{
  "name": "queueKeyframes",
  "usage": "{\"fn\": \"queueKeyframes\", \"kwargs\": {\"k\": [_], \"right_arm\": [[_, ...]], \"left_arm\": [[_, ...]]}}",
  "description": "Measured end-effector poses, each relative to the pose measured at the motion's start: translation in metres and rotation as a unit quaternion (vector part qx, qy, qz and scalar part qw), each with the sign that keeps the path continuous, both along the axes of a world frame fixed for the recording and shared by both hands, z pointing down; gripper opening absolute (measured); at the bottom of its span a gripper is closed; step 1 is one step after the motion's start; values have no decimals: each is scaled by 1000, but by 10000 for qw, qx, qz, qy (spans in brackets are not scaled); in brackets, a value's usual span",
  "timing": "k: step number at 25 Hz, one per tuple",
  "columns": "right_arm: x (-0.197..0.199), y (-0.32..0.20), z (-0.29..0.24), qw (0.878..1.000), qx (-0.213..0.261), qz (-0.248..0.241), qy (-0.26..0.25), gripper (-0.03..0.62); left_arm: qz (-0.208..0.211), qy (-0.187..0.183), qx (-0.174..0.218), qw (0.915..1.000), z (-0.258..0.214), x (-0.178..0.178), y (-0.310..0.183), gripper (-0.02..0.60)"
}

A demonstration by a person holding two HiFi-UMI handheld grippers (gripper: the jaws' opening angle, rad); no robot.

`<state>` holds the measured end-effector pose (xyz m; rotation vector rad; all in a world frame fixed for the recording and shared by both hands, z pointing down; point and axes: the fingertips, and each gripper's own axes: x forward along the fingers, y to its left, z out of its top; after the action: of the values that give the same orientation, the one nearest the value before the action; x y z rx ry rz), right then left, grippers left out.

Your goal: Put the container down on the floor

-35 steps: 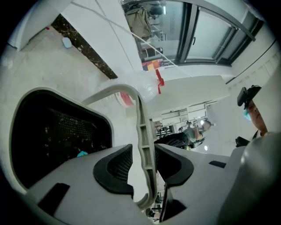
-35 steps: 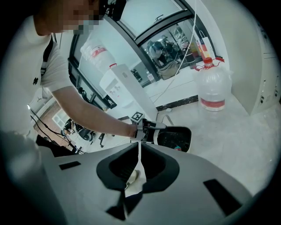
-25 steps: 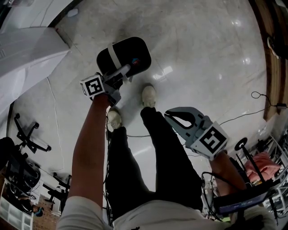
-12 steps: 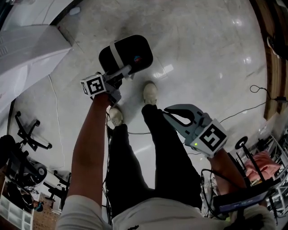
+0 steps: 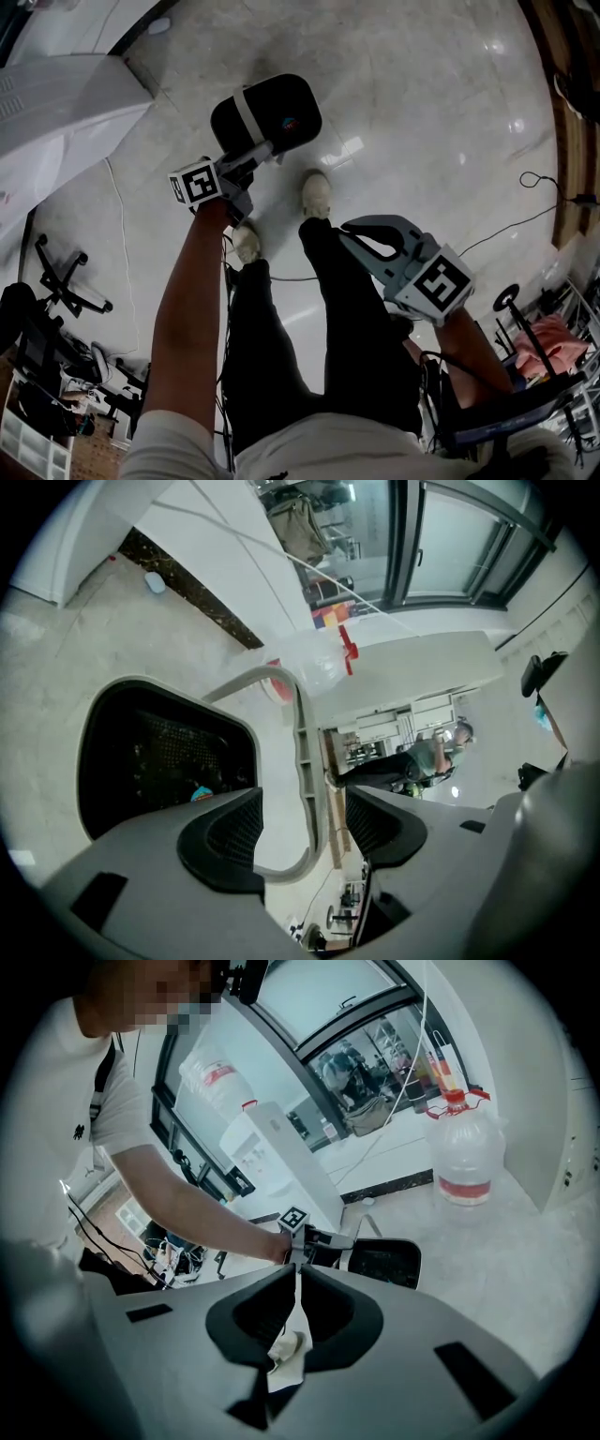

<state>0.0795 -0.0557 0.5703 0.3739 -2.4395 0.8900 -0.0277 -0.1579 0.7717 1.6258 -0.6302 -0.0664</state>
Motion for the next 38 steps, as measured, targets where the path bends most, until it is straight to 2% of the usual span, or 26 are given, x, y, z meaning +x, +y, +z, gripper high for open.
{"fn": "queueKeyframes", "kwargs": {"k": [7, 11, 15, 18, 20, 24, 28, 34, 38], "right_arm": [[-8, 0, -29, 9999, 102, -96, -1, 26], [-10, 1, -58, 9999, 119, -35, -103, 26], [-10, 1, -88, 9996, 193, -66, -194, 26], [-13, 3, -113, 9992, 326, -98, -206, 26], [-14, 8, -132, 9989, 426, -10, -205, 26], [-13, 26, -164, 9975, 607, 356, -118, 26], [-23, 54, -200, 9951, 689, 689, -194, 26], [-63, 114, -261, 9923, 929, 738, -353, 26], [-89, 142, -302, 9889, 1190, 763, -461, 26]], "left_arm": [[-181, -278, -195, 9993, -36, -28, 29, 270], [-235, -179, -180, 9994, -86, -35, 58, 263], [-347, -263, -52, 9990, -144, -40, 84, 145], [-224, -185, 194, 9994, -197, -34, 103, 48], [-25, -13, 347, 9994, -239, -21, 119, 16], [364, 370, 691, 9963, -321, 2, 155, 9], [593, 679, 1062, 9902, -395, 8, 190, 9], [823, 500, 1599, 9824, -480, -17, 253, 9], [1005, 343, 2083, 9723, -524, -29, 283, 9]]}}
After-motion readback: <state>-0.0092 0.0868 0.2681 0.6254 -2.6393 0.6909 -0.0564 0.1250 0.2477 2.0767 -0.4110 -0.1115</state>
